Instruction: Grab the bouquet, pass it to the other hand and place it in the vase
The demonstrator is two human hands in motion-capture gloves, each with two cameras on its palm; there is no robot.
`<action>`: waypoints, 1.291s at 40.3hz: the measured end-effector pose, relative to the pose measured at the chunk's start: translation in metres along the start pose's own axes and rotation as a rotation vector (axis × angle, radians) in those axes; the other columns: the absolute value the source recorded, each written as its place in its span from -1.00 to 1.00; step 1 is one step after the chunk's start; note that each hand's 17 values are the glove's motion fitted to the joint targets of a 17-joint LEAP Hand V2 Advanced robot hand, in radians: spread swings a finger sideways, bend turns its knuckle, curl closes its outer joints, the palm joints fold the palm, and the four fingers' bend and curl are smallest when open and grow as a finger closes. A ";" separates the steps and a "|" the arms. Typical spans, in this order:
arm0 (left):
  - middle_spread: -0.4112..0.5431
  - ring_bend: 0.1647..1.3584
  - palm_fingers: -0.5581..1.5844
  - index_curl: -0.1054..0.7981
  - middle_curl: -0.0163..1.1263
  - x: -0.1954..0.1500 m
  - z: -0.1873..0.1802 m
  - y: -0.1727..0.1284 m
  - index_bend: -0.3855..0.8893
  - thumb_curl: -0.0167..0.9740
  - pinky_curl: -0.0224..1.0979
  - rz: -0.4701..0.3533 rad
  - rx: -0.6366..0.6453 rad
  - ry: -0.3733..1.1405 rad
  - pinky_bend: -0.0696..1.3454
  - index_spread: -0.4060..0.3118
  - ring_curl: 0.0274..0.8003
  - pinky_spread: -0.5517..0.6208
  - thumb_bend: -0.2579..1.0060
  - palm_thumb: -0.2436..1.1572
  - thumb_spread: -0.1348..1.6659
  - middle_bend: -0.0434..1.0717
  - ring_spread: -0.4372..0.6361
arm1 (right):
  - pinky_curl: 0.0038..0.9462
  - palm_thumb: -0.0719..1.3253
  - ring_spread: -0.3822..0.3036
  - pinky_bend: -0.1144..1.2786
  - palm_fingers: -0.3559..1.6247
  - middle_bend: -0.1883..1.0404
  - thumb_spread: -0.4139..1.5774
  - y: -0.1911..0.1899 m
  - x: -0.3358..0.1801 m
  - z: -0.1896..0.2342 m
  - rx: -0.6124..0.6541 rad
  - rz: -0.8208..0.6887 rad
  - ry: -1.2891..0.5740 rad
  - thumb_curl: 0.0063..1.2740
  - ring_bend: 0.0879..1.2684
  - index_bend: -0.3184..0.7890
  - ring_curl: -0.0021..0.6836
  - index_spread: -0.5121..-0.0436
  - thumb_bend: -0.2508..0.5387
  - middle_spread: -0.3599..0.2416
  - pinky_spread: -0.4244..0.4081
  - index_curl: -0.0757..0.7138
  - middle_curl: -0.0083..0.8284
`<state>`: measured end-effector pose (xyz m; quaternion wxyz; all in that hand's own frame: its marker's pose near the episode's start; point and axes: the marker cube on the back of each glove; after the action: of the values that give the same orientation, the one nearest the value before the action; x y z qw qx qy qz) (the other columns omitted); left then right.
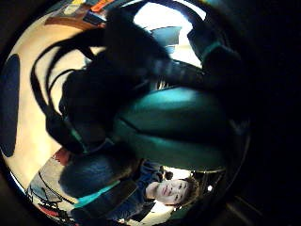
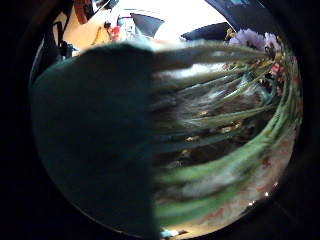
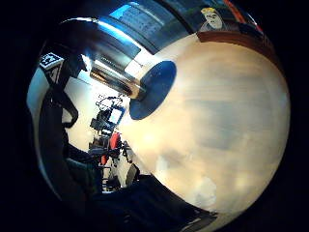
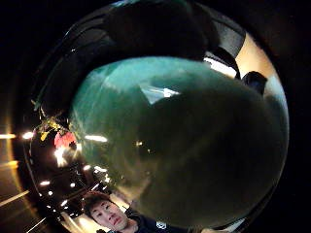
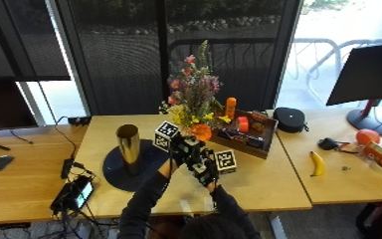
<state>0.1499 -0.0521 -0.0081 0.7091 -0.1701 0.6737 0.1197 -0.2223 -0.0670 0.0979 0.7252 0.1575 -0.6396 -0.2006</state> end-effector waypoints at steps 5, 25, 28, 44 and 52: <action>-0.63 -0.24 0.54 0.28 -0.01 0.007 -0.003 0.001 0.28 -0.06 -0.58 0.010 0.057 -0.028 -0.69 -0.48 -0.07 -0.11 -0.62 0.50 0.29 0.29 -0.70 | -0.03 0.34 -0.50 0.12 0.69 0.44 -0.05 0.008 -0.029 -0.001 -0.023 0.002 0.025 0.09 0.27 0.29 0.50 0.22 -0.49 -0.32 -0.71 0.73 0.38; -0.74 -0.24 0.60 0.43 0.06 0.100 -0.071 0.031 0.08 -0.16 -0.36 0.040 0.347 -0.186 -0.64 -0.60 0.07 -0.40 -0.61 0.47 0.50 0.20 -0.77 | -0.17 0.06 -0.63 0.03 0.46 -0.13 0.34 0.002 0.004 -0.042 -0.052 0.014 0.171 -0.20 -0.17 -0.24 0.21 -0.03 -0.46 -0.47 -0.67 0.29 0.09; -0.74 -0.25 0.60 0.45 0.07 0.121 -0.087 0.038 0.07 -0.17 -0.34 0.049 0.415 -0.215 -0.64 -0.61 0.07 -0.42 -0.62 0.46 0.51 0.20 -0.78 | -0.19 0.06 -0.62 -0.01 0.47 -0.15 0.36 -0.003 0.011 -0.049 -0.049 -0.057 0.168 -0.23 -0.20 -0.24 0.19 -0.05 -0.45 -0.47 -0.64 0.24 0.08; -0.80 -0.24 0.64 0.57 0.12 0.201 -0.179 0.063 -0.03 -0.23 -0.23 0.092 0.746 -0.162 -0.61 -0.65 0.12 -0.50 -0.61 0.45 0.56 0.19 -0.80 | -0.24 0.07 -0.60 -0.14 0.51 -0.23 0.42 -0.005 0.025 -0.080 0.010 0.076 0.243 -0.30 -0.32 -0.21 0.16 -0.03 -0.43 -0.46 -0.54 0.08 0.07; -0.81 -0.23 0.65 0.63 0.14 0.196 -0.218 0.063 -0.07 -0.25 -0.19 0.077 0.874 -0.170 -0.59 -0.66 0.14 -0.52 -0.61 0.45 0.56 0.18 -0.80 | -0.24 0.08 -0.59 -0.16 0.52 -0.23 0.43 0.001 0.009 -0.075 -0.019 0.109 0.180 -0.32 -0.34 -0.21 0.16 -0.01 -0.43 -0.41 -0.52 0.04 0.08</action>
<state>-0.0623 -0.0945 -0.2161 0.7624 0.1811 0.6061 -0.1365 -0.1467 -0.0726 0.0967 0.7910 0.1332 -0.5775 -0.1519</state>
